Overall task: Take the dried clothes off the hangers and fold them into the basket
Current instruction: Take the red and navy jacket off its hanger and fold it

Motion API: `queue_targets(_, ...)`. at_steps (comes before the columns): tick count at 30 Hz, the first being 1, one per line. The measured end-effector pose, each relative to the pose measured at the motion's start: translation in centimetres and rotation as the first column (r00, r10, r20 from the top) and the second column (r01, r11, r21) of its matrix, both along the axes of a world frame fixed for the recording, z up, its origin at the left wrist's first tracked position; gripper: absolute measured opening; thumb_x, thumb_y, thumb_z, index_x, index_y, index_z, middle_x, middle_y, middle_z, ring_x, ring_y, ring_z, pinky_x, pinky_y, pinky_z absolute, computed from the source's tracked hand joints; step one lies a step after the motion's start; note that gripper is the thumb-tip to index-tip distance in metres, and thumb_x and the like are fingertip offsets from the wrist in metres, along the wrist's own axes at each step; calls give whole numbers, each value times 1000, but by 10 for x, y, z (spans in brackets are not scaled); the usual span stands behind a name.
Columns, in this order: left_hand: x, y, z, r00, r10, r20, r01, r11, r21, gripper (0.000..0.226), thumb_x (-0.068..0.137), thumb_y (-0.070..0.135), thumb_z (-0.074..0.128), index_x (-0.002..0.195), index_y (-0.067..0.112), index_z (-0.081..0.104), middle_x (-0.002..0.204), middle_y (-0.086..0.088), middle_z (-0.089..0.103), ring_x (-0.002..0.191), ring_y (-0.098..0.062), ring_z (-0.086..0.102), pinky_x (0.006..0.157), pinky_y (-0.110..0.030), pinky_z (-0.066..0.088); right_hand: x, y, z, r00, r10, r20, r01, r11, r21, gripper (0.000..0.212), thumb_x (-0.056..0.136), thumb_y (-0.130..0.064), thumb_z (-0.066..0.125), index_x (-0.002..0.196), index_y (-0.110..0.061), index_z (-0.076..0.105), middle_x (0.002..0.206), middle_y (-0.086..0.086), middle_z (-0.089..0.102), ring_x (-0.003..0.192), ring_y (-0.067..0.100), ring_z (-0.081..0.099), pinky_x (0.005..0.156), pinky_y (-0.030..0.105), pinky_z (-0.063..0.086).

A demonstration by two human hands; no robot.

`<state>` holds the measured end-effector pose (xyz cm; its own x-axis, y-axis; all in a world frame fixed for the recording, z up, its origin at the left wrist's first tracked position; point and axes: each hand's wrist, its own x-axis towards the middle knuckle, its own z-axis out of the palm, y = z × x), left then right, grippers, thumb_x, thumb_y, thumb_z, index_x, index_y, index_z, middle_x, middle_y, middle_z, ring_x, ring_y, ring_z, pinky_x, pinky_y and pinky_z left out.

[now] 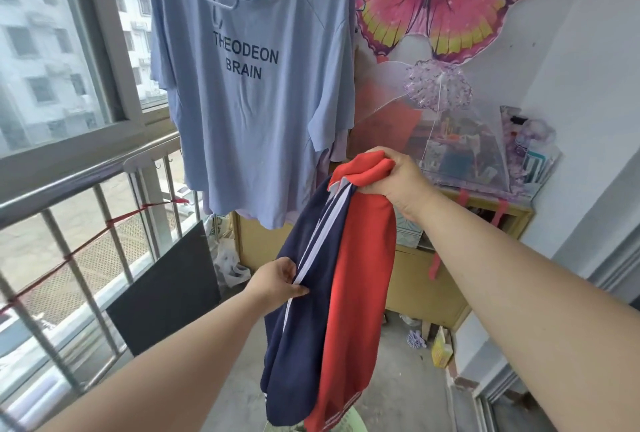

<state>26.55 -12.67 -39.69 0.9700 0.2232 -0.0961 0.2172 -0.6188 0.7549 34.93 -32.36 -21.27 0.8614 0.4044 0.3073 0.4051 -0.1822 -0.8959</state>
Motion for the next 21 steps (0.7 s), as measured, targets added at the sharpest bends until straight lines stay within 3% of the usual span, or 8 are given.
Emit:
queue_targets(3,-5,27,9,993,-65,-93,62,997,-38,35,66,24,83,91,14,61,81,3,64,77,-18,59,72,-26,46,11,-7,-11,997,-79,6,79,993,-87,45,64,13,79,82,-24,60,78,-4,62,73,9,56,77,26,47)
queue_targets(5,-9,47,25,986,-98,-136,105,993,45,35,65,29,84,90,19,61,85,2,66,80,-19,61,75,-26,47,18,-12,-21,992,-123,25,125,975,-185,43,63,8,81,84,-24,61,83,1,65,80,15,57,79,31,48)
queue_targets(9,-13,80,76,966,-125,-228,179,955,236,24,71,34,80,84,29,60,74,6,62,62,-10,57,62,-21,47,24,-15,-33,970,-183,162,234,882,-408,37,63,-8,83,91,-22,64,96,5,70,92,24,65,84,36,50)
queue_targets(11,-12,95,98,970,-113,-215,163,959,230,21,73,30,79,86,27,64,74,1,60,64,-13,56,67,-23,49,25,-14,-32,966,-174,189,245,847,-472,36,64,-11,84,95,-16,65,98,7,70,94,25,64,82,34,49)
queue_targets(14,-12,100,115,933,-151,-326,253,921,298,27,75,27,78,98,23,65,78,3,59,67,-13,56,64,-20,52,25,-8,-27,978,-147,148,201,846,-493,45,64,-9,84,105,-16,65,104,6,69,99,25,64,87,35,51)
queue_targets(16,-16,98,117,882,-143,-449,363,814,454,26,73,36,76,92,29,60,71,9,59,63,-11,58,55,-18,47,21,-3,-23,988,-87,124,139,845,-516,52,64,-7,85,111,-16,64,105,4,68,99,22,63,88,32,51)
queue_targets(18,-15,105,113,872,-131,-472,373,801,467,26,72,35,77,86,31,55,72,8,59,61,-12,57,52,-18,44,14,-2,-19,996,-40,77,74,859,-506,52,64,-4,85,111,-14,65,99,1,68,93,18,62,79,24,49)
queue_targets(21,-19,119,116,905,-99,-414,331,776,537,26,74,30,76,96,27,61,94,1,63,82,-21,62,70,-26,49,4,-5,-13,991,98,-93,-127,908,-399,41,65,7,82,95,-17,65,84,-5,67,77,7,62,68,17,49)
